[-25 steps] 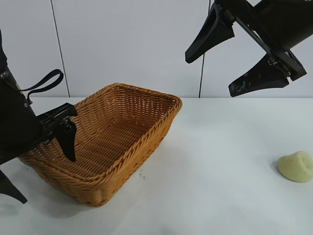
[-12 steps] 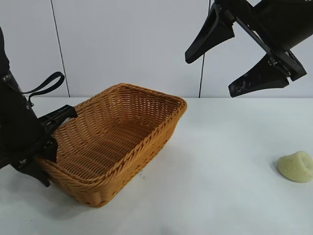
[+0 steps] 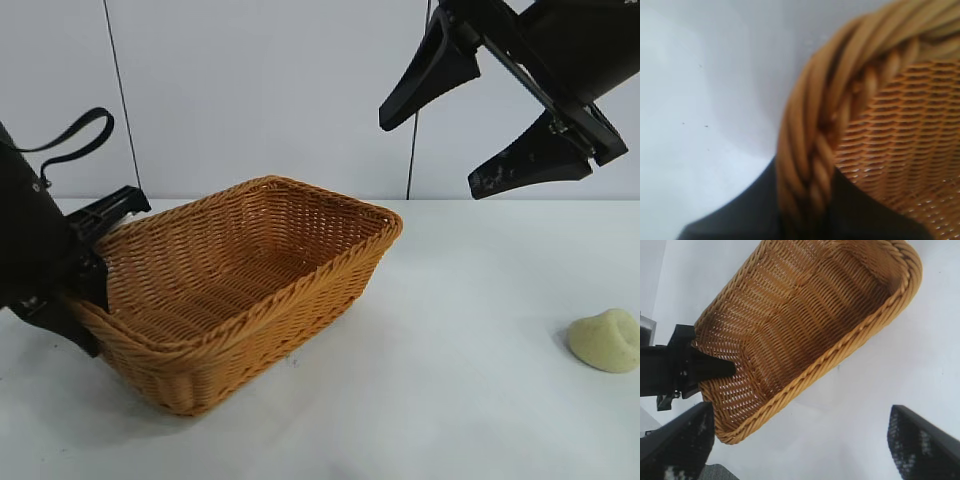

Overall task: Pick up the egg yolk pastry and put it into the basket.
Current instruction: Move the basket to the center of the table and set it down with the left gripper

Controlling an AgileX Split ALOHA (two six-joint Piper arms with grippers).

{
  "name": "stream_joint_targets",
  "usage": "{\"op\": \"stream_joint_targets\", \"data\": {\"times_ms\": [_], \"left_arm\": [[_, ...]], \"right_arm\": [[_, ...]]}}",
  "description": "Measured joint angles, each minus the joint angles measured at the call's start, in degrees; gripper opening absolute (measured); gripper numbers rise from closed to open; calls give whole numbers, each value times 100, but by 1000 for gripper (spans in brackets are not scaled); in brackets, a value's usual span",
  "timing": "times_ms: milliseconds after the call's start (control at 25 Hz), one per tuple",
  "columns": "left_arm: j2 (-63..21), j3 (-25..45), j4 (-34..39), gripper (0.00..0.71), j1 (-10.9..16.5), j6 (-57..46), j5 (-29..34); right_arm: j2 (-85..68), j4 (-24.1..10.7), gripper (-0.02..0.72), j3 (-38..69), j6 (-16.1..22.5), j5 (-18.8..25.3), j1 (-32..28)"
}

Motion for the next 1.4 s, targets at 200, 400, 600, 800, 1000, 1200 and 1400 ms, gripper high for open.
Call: {"op": "stream_joint_targets", "data": {"times_ms": [200, 400, 600, 800, 1000, 1200, 1400], "left_arm": [[243, -598, -7, 83, 5, 727, 531], [940, -1426, 73, 83, 5, 1974, 1230], [1277, -2033, 182, 83, 5, 2865, 1836], [1290, -2056, 248, 83, 5, 3001, 1830], [1488, -2056, 224, 83, 5, 3125, 1807], [2030, -2056, 181, 83, 10, 3370, 1723], [2270, -2056, 84, 83, 20, 3411, 1650]], "right_arm": [[0, -1, 670, 0, 0, 13, 0], [0, -6, 670, 0, 0, 24, 0], [0, -6, 670, 0, 0, 114, 0], [0, -6, 670, 0, 0, 131, 0], [0, -6, 670, 0, 0, 131, 0], [0, -6, 670, 0, 0, 143, 0], [0, -6, 670, 0, 4, 155, 0]]}}
